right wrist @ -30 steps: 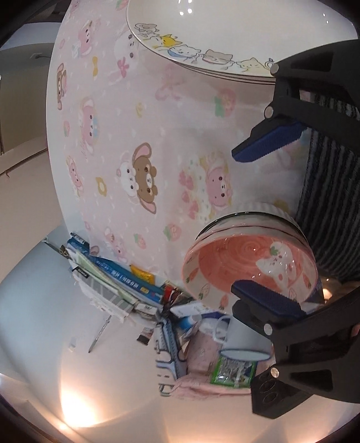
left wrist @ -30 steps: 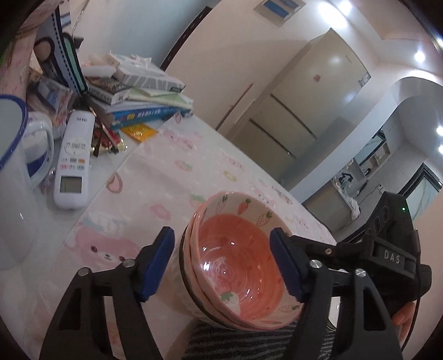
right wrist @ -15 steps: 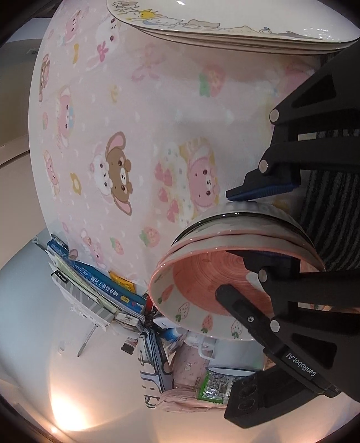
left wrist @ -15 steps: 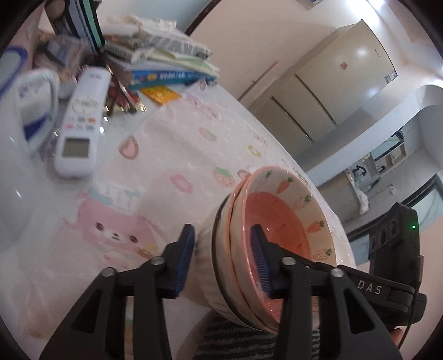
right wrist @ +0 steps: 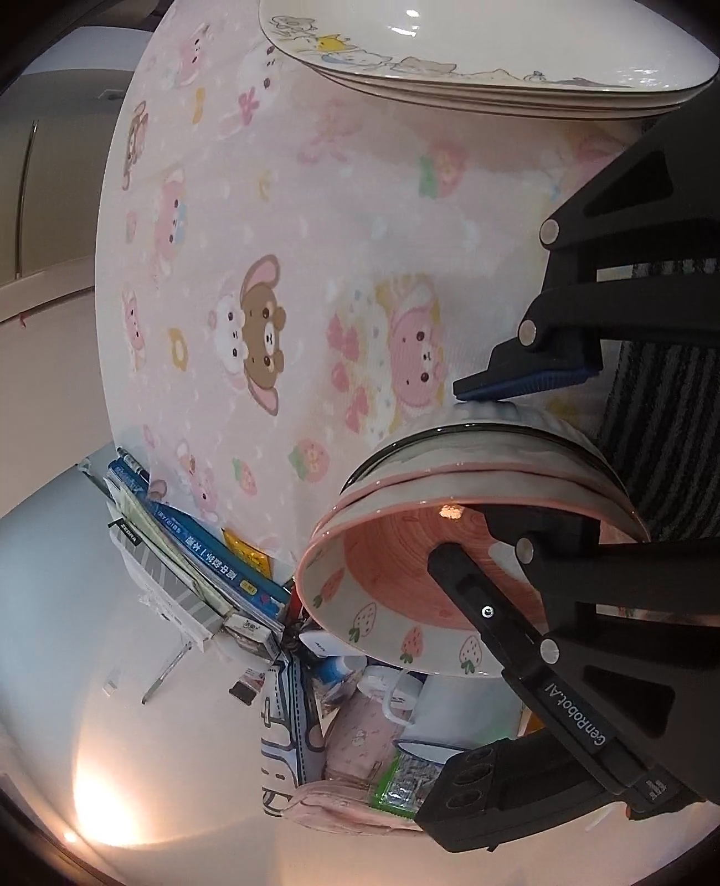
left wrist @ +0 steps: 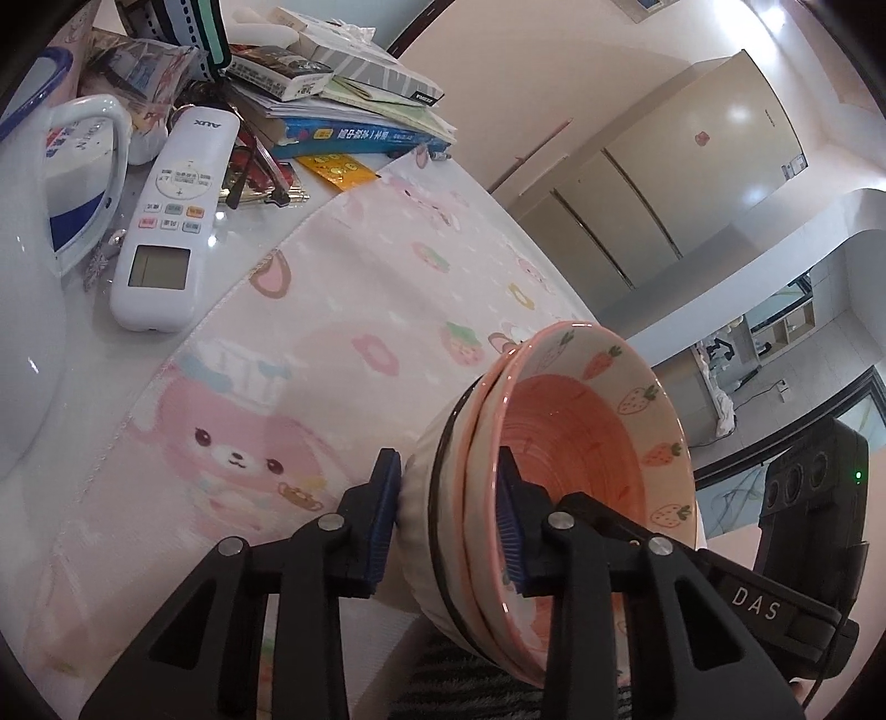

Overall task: Organize plates and bowls
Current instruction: 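Lift the pink bowls with the left tool and carry them over the plates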

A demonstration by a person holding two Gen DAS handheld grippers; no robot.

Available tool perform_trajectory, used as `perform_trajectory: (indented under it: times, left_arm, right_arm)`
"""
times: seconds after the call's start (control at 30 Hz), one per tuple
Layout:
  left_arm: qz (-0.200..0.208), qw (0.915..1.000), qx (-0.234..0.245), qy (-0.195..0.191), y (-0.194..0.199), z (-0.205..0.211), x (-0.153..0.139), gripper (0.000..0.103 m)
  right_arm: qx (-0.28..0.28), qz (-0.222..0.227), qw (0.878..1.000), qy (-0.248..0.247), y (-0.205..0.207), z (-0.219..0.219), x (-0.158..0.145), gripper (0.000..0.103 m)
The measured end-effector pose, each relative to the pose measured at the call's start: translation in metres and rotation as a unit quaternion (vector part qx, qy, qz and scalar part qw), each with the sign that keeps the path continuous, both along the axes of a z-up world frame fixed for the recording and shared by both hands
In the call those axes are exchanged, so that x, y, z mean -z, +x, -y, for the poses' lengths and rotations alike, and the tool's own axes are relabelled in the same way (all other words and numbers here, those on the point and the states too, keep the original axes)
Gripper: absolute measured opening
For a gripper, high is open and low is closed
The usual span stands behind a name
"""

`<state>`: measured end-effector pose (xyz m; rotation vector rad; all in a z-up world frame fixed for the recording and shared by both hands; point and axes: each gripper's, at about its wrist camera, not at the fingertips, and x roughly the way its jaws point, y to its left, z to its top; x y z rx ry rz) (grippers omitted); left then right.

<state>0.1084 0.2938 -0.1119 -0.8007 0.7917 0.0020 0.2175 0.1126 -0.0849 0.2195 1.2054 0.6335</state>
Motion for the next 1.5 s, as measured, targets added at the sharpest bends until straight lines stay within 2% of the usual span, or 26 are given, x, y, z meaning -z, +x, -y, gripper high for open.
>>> perform_trajectory:
  times: [0.43, 0.67, 0.8, 0.97, 1.1, 1.33, 1.5]
  left_arm:
    - [-0.029, 0.9994, -0.011, 0.018, -0.002, 0.006, -0.015, 0.03]
    - [-0.014, 0.9992, -0.009, 0.037, -0.008, 0.019, -0.054, 0.03]
    - [0.003, 0.9986, -0.005, 0.053, -0.007, 0.034, -0.084, 0.03]
    - [0.021, 0.998, 0.01, 0.059, -0.002, 0.061, -0.117, 0.03]
    - [0.03, 0.9968, 0.029, 0.069, 0.008, 0.088, -0.137, 0.03]
    - [0.04, 0.9939, 0.066, 0.078, 0.022, 0.141, -0.155, 0.03]
    - [0.039, 0.9912, 0.094, 0.085, 0.032, 0.178, -0.158, 0.03]
  right_arm:
    - [-0.002, -0.038, 0.999, 0.016, 0.003, 0.006, -0.002, 0.032]
    - [0.013, -0.019, 0.998, 0.053, 0.0, 0.027, -0.042, 0.032]
    - [0.015, 0.003, 0.998, 0.057, -0.002, 0.042, -0.071, 0.032]
    - [0.03, 0.022, 0.997, 0.061, -0.005, 0.077, -0.107, 0.032]
    - [0.042, 0.042, 0.997, 0.053, -0.01, 0.109, -0.124, 0.032]
    - [0.079, 0.048, 0.994, 0.061, -0.01, 0.172, -0.138, 0.032]
    - [0.105, 0.046, 0.991, 0.063, -0.01, 0.209, -0.135, 0.032]
